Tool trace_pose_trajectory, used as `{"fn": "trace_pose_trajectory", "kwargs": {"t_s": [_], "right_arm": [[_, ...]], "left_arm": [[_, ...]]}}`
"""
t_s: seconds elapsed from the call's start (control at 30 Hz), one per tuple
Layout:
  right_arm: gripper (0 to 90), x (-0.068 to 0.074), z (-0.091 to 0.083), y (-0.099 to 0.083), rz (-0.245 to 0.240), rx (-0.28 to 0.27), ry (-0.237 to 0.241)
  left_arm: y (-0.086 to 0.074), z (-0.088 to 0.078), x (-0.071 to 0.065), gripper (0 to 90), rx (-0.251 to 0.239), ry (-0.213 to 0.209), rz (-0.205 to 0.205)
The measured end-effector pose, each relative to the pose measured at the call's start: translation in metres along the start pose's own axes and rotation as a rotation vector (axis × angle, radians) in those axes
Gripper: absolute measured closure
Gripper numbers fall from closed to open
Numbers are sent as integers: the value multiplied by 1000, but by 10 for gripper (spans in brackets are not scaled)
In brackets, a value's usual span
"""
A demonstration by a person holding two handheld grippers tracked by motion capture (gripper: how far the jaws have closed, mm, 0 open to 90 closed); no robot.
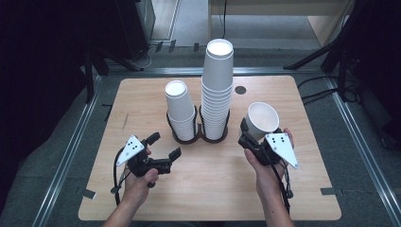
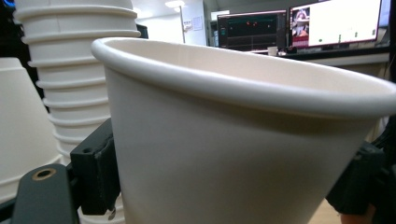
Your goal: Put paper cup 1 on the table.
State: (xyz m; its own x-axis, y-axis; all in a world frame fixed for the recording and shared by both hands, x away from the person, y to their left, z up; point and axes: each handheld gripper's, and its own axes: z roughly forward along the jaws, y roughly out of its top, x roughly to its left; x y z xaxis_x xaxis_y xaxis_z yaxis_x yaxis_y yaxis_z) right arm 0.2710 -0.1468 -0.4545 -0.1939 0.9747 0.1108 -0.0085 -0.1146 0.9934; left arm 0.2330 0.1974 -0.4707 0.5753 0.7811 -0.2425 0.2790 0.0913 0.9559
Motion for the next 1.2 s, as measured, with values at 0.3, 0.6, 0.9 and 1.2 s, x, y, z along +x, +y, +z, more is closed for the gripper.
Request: {"fn": "trace_pose_trajectory", "kwargs": {"t_s": [0.3,0.6,0.9,1.2], "right_arm": [[152,-20,16,-2,-85,14,-11],[152,-45,39,-2,-107,23,-27],[151,-61,68,-8,-137,34,-20],[150,-86,101,-29,-165,93,-64]], "left_arm": [[-8,-8,13,0,16,30,0],[-19,-21,29,0,20,75,-26],[-24,-29,43,0,15,115,-45],[-26,-31,45,0,9,121,-52]]}}
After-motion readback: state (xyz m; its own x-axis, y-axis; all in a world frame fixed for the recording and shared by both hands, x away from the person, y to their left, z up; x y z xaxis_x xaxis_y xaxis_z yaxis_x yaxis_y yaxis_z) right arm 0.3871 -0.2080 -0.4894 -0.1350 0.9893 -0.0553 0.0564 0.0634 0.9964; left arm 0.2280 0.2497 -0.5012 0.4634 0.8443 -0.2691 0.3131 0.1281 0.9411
